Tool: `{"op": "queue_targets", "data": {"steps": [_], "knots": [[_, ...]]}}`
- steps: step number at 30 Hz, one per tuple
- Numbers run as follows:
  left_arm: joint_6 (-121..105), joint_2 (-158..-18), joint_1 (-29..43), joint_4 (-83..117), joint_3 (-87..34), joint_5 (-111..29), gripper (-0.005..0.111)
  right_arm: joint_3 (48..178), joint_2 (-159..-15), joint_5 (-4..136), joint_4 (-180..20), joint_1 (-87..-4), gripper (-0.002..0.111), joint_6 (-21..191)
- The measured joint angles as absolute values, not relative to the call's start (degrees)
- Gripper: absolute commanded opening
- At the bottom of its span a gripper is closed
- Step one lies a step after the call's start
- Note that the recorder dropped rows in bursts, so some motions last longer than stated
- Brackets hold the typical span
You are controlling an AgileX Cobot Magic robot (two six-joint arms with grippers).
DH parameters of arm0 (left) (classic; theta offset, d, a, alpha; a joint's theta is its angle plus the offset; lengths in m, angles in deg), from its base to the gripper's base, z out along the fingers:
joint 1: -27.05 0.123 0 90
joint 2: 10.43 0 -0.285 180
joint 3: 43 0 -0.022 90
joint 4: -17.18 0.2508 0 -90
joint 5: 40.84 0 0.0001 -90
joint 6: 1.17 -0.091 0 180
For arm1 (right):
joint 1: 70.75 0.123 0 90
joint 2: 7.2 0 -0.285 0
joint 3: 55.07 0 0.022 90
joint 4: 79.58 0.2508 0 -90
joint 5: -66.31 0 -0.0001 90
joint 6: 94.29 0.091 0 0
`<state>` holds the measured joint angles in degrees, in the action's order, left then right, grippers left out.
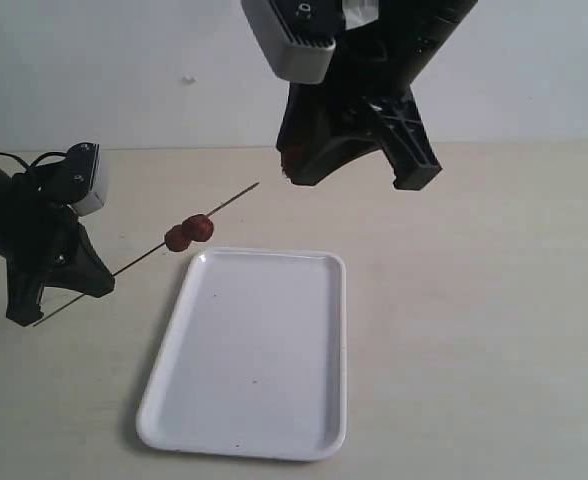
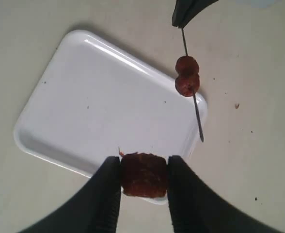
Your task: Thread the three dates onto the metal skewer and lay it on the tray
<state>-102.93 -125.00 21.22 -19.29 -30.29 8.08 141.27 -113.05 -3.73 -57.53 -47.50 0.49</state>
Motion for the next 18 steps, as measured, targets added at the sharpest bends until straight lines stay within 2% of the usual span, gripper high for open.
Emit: {"op": "queue_targets", "data": {"steps": [18], "knots": [[-102.93, -125.0, 21.22, -21.3, -30.29, 8.08, 0.0, 141.27, -113.25, -3.73, -55.51, -47.5, 0.032, 6.01]]}}
